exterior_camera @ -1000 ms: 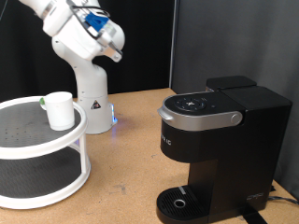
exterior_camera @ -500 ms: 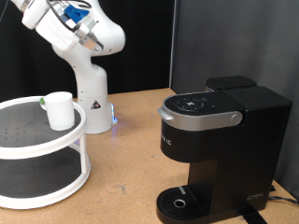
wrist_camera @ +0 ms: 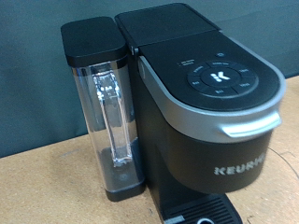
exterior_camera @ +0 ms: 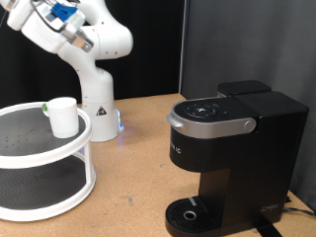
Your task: Make a cup of coffee with the keurig machine
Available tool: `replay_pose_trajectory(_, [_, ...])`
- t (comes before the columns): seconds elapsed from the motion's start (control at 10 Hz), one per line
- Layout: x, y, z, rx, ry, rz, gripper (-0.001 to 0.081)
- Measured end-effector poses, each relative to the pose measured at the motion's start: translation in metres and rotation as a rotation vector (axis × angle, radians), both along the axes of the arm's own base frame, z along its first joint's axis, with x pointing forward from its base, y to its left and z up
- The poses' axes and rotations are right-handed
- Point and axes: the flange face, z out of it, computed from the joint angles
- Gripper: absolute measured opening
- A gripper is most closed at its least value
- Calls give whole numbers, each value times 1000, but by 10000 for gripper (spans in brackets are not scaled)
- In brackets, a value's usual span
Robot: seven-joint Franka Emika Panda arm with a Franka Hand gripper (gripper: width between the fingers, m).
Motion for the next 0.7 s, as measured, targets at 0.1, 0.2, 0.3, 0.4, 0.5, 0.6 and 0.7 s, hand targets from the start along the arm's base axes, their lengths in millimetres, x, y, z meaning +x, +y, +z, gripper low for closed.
replay_pose_trajectory(0.1, [-12, -9, 3, -2, 0, -5, 0])
replay_pose_trajectory(0.2, [-24, -17, 5, -4, 11, 3, 0])
replay_pose_trajectory(0.3, [-38, -25, 7, -5, 21, 24, 0])
replay_pose_trajectory(0.4, [-46, -29, 10, -1, 19, 35, 0])
replay_pose_trajectory(0.5, [-46, -28, 9, -1, 21, 33, 0])
replay_pose_trajectory(0.6, [-47, -28, 7, -1, 34, 36, 0])
replay_pose_trajectory(0.7, [-51, -30, 5, -6, 54, 47, 0])
